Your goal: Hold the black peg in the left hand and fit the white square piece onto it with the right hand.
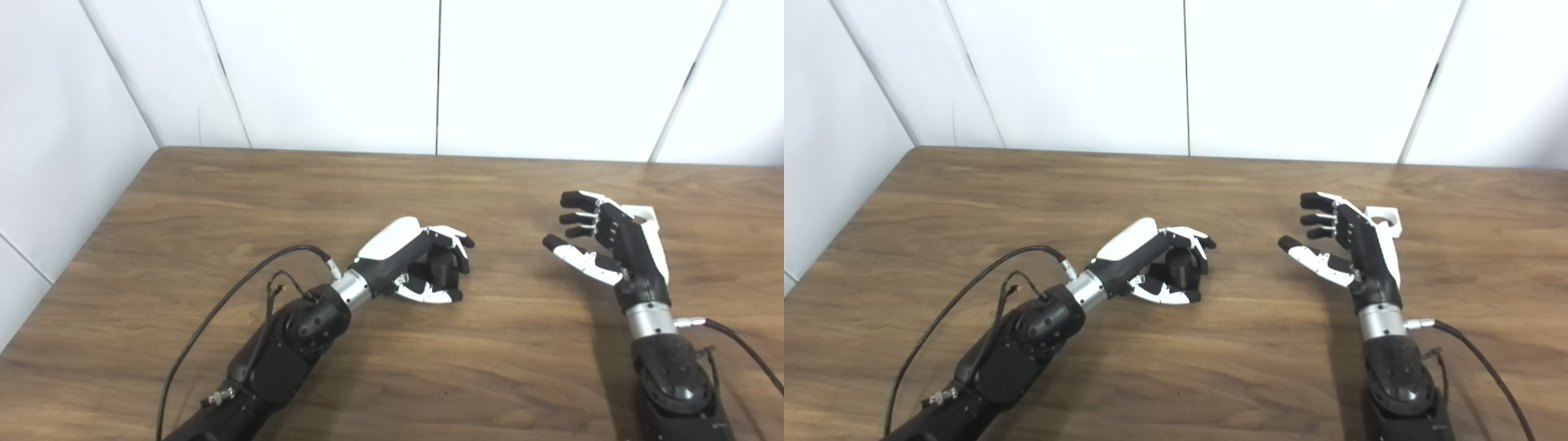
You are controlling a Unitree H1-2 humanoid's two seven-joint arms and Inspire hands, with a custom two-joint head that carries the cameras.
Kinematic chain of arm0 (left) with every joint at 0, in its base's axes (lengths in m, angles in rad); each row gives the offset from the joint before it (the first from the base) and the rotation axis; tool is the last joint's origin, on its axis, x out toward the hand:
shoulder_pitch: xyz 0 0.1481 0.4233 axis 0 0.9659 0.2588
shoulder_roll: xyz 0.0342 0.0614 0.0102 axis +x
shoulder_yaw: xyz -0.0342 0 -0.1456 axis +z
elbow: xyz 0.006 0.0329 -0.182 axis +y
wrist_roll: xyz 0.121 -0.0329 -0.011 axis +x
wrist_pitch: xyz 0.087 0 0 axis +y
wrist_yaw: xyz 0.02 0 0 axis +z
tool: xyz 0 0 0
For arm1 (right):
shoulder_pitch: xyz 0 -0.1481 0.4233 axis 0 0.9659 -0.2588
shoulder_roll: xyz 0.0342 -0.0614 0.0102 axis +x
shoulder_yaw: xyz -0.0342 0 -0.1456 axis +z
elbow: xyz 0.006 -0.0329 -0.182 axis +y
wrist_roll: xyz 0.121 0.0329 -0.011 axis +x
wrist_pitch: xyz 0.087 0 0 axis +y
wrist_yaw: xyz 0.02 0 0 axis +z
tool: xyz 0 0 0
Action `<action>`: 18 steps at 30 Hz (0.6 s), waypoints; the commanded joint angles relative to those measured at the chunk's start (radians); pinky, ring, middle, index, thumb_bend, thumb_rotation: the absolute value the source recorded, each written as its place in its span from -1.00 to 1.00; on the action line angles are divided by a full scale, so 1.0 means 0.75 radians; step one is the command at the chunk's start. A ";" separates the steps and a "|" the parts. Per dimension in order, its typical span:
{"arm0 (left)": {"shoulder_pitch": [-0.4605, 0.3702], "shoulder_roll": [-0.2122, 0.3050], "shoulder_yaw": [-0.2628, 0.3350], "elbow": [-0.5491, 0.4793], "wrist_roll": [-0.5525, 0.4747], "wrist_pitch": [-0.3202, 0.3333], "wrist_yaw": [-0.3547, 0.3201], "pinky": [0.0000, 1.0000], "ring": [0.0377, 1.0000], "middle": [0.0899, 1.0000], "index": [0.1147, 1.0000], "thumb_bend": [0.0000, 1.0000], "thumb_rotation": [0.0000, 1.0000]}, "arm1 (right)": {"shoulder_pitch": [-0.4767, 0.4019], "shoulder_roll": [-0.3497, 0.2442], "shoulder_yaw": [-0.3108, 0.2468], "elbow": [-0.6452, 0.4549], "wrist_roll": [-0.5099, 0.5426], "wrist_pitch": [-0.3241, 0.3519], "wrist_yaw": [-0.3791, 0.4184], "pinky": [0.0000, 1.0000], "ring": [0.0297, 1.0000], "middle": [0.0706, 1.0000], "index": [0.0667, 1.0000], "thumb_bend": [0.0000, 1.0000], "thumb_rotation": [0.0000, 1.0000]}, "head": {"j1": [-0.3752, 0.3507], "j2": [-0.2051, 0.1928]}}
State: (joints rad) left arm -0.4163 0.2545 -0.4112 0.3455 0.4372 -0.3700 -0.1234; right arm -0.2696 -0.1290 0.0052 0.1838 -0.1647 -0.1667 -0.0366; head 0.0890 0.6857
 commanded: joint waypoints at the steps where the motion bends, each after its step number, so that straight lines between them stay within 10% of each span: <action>1: 0.066 -0.028 -0.085 0.025 0.023 -0.004 -0.098 0.30 0.54 0.54 -0.15 0.04 -0.84 | -0.039 0.009 0.004 -0.051 0.001 -0.019 -0.005 0.17 0.31 0.42 0.37 0.29 -0.51 | -0.002 0.002; 18: 0.070 0.030 -0.055 0.023 0.052 0.024 -0.079 0.35 0.57 0.58 -0.06 0.17 -0.77 | -0.036 0.004 0.000 -0.112 -0.047 0.033 -0.025 0.21 0.33 0.42 0.38 0.27 -0.48 | -0.173 0.019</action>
State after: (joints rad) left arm -0.4029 0.2687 -0.4167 0.3440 0.4338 -0.3954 -0.1204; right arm -0.2633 -0.1239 0.0082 0.1368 -0.2009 -0.1265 -0.0478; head -0.0399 0.6995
